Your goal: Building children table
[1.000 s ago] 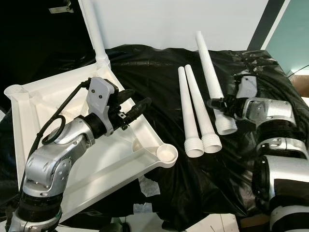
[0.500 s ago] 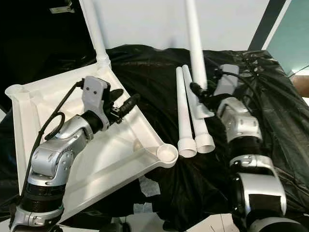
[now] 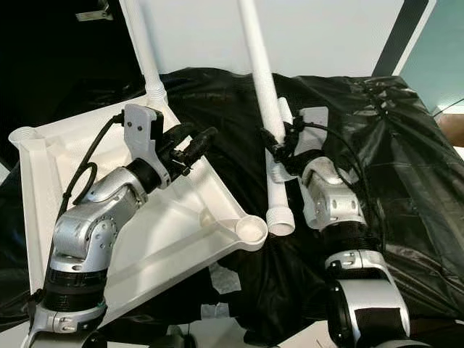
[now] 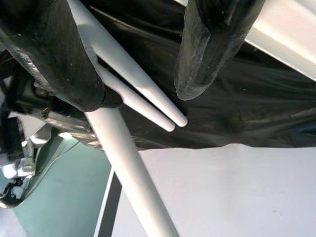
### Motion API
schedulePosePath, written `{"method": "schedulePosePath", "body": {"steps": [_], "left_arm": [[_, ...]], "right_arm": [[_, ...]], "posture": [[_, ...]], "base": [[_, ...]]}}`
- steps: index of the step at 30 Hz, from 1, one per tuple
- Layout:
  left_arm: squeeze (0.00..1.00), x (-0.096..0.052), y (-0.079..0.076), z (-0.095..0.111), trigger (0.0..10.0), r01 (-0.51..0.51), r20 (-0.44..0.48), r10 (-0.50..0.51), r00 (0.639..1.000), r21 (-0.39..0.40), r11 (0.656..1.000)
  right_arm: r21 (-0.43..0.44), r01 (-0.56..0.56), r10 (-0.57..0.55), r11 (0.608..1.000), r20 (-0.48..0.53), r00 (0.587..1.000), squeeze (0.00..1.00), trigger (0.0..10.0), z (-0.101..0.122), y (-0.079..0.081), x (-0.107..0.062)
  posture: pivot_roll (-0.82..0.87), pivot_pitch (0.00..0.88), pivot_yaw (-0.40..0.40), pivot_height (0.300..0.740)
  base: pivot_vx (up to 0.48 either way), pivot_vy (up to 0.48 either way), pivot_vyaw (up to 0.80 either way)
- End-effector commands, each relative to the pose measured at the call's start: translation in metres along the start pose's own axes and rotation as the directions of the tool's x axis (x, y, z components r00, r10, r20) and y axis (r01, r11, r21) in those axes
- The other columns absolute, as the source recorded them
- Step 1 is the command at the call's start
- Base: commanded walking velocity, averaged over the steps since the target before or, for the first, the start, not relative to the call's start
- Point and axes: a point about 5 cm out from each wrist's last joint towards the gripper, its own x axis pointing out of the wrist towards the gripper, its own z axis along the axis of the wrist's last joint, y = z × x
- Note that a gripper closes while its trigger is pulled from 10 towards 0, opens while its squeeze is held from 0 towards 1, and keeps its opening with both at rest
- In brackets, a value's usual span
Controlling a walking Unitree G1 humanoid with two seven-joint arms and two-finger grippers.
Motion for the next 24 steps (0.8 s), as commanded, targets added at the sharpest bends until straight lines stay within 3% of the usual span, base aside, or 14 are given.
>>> {"method": "schedulePosePath", "body": {"steps": [1,6,12,13,16,20,21,22,24], "left_arm": [[0.00,0.003,-0.002,0.004,10.0,0.047,0.023,-0.047,0.999,0.002,0.999],[0.00,0.007,-0.011,0.010,10.0,0.132,0.073,-0.127,0.989,-0.065,0.989],[0.00,0.008,-0.016,0.016,10.0,0.183,0.113,-0.170,0.979,-0.112,0.977],[1.00,0.008,-0.018,0.020,10.0,0.231,0.153,-0.206,0.967,-0.172,0.958],[1.00,0.006,-0.017,0.024,10.0,0.258,0.186,-0.221,0.957,-0.212,0.943],[1.00,0.008,-0.012,0.028,10.0,0.240,0.186,-0.203,0.961,-0.204,0.949],[0.95,0.009,-0.010,0.028,10.0,0.225,0.176,-0.191,0.966,-0.198,0.954],[0.00,0.010,-0.006,0.027,10.0,0.204,0.161,-0.175,0.971,-0.190,0.960],[0.00,0.010,-0.006,0.027,10.0,0.204,0.161,-0.175,0.971,-0.190,0.960]], "right_arm": [[-0.020,-0.016,0.016,1.000,0.024,1.000,0.00,10.0,0.003,0.003,0.000],[-0.105,-0.111,0.121,0.988,0.091,0.988,0.00,10.0,0.013,0.023,0.002],[-0.129,-0.160,0.175,0.979,0.109,0.979,0.00,10.0,0.013,0.031,0.000],[-0.150,-0.194,0.211,0.969,0.106,0.972,0.00,10.0,0.011,0.036,-0.001],[-0.163,-0.219,0.236,0.962,0.099,0.967,0.00,10.0,0.009,0.038,-0.002],[-0.186,-0.257,0.279,0.948,0.101,0.955,0.00,10.0,0.010,0.042,-0.003],[-0.192,-0.267,0.290,0.944,0.105,0.951,0.00,10.0,0.011,0.043,-0.004],[-0.197,-0.275,0.300,0.941,0.112,0.947,0.00,10.0,0.012,0.044,-0.004],[-0.197,-0.275,0.300,0.941,0.112,0.947,0.00,10.0,0.012,0.044,-0.004]], "posture": [[0.09,0.027,0.002,0.740],[0.09,0.019,0.001,0.740],[0.09,0.023,-0.002,0.740],[0.09,0.026,-0.005,0.740],[0.09,0.028,-0.006,0.740],[0.10,0.034,-0.009,0.740],[0.09,0.038,-0.009,0.740],[0.09,0.039,-0.009,0.740],[0.09,0.039,-0.009,0.740]], "base": [[0.000,0.000,0.00],[0.000,0.000,0.00],[0.000,0.000,0.00],[0.000,0.000,0.00],[0.000,0.000,0.00],[0.000,0.000,0.00],[0.000,0.000,0.00],[0.000,0.000,0.00],[0.000,0.000,0.00]]}}
